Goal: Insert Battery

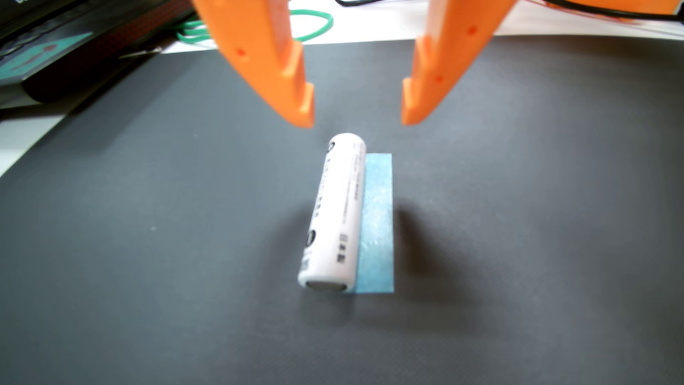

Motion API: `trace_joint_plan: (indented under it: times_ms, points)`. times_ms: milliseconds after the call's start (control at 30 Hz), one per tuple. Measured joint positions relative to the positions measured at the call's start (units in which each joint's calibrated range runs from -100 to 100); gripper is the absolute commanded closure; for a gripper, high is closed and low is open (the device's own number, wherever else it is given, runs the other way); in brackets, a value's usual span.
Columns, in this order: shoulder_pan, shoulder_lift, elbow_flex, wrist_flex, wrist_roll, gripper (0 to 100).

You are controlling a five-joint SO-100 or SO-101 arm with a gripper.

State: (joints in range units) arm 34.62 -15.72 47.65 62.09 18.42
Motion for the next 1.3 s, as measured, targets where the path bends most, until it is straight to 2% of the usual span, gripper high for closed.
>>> trace_joint_plan:
  times_ms: [833, 1300]
  points:
    - [0.0, 0.0, 1.5, -1.8, 0.6, 83]
    - [0.3, 6.1, 0.5, -2.4, 0.4, 83]
